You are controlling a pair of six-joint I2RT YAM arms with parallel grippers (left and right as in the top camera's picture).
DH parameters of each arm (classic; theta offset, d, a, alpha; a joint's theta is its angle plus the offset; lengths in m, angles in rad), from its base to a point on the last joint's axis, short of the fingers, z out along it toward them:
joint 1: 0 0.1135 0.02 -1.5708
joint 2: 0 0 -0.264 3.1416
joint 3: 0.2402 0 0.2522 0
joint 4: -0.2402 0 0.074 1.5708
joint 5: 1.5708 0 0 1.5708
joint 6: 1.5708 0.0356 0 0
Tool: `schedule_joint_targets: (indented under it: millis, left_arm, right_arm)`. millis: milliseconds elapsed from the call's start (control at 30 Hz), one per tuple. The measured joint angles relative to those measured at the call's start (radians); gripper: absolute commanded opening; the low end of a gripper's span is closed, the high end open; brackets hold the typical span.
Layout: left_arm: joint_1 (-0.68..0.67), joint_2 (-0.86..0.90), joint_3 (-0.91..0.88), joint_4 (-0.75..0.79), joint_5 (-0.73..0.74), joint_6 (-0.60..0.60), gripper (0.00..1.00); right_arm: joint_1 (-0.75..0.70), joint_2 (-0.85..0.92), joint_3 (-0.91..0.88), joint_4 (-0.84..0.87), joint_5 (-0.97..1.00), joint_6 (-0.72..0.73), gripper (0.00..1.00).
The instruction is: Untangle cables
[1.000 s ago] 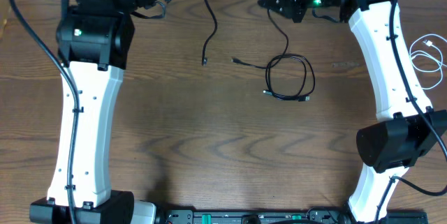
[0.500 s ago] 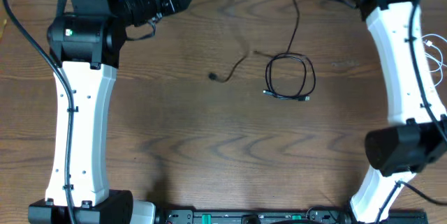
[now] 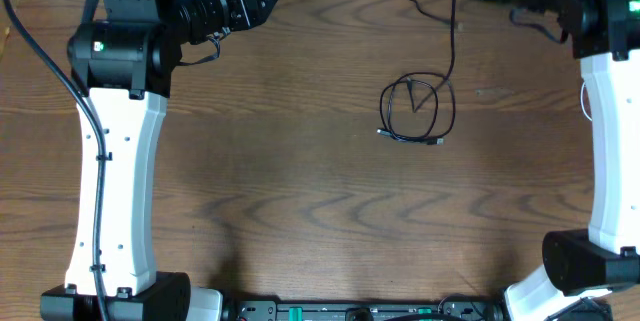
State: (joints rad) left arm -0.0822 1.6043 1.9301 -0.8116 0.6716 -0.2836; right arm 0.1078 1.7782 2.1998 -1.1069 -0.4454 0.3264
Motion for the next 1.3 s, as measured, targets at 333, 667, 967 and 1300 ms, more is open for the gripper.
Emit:
schedule_joint_targets:
  millis: [333, 667, 967, 1300]
  left_arm:
    - [0.000, 0.000, 0.000, -0.004, -0.002, 0.001, 0.34]
    - [0.000, 0.000, -0.002, -0.018, -0.002, 0.001, 0.34]
    - [0.000, 0.000, -0.002, -0.019, -0.002, 0.001, 0.34]
    - [0.000, 0.001, -0.002, -0.019, -0.002, 0.001, 0.34]
  right_arm:
    - [-0.002, 0.020, -0.003, -0.148, 0.075, -0.034, 0.01]
    - [-0.113, 0.021, 0.004, 0.201, 0.029, -0.039, 0.01]
    - [-0.340, 0.020, 0.007, 0.365, 0.296, -0.019, 0.01]
    - [-0.550, 0.082, 0.011, 0.506, 0.502, -0.021, 0.01]
